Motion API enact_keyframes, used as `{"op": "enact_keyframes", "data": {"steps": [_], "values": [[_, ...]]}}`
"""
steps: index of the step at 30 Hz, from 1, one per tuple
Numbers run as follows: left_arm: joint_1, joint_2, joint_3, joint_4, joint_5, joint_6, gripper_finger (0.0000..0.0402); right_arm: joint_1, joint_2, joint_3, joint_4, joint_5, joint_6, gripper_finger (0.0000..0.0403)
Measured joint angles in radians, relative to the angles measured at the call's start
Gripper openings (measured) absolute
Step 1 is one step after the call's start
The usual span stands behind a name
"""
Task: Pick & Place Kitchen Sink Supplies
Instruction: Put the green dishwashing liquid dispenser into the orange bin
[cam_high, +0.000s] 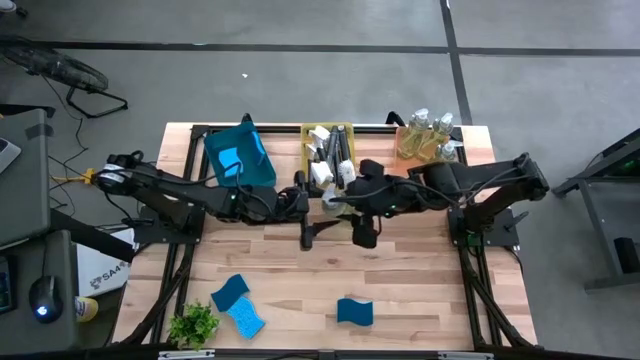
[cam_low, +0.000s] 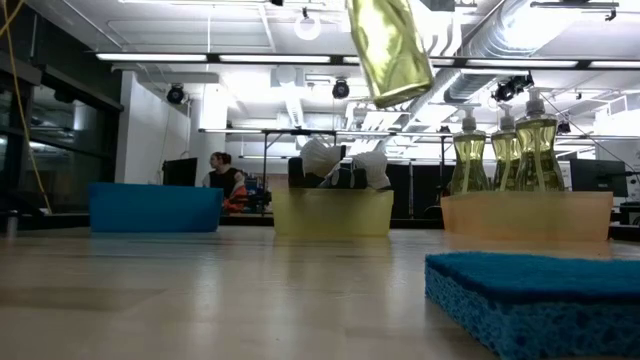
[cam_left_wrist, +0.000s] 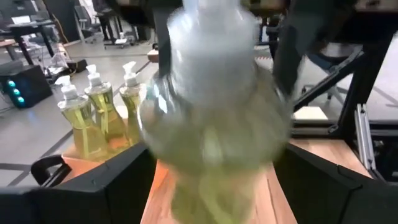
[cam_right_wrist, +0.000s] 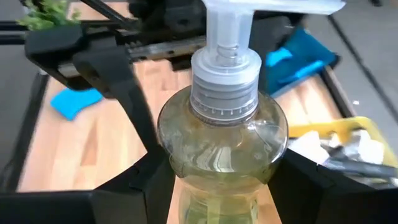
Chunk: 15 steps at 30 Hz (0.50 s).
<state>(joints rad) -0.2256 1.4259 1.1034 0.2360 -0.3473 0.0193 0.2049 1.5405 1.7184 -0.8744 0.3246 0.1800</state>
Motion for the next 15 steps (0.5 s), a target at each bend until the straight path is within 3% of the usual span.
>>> {"op": "enact_keyframes", "data": {"steps": [5,11,15], "values": [[-0.002,-0.004,0.000,-0.024,0.003,0.000,0.0307,-0.007,-0.038,0.000,-0.052,0.096,0.027,0.0206],[-0.004,-0.004,-0.001,-0.029,0.023,0.001,0.0307,-0.011,-0.093,0.000,-0.240,0.391,0.192,0.0204],[-0.003,-0.004,-0.001,-0.029,0.018,0.001,0.0307,-0.005,-0.135,0.002,-0.345,0.525,0.381,0.0203]]}}
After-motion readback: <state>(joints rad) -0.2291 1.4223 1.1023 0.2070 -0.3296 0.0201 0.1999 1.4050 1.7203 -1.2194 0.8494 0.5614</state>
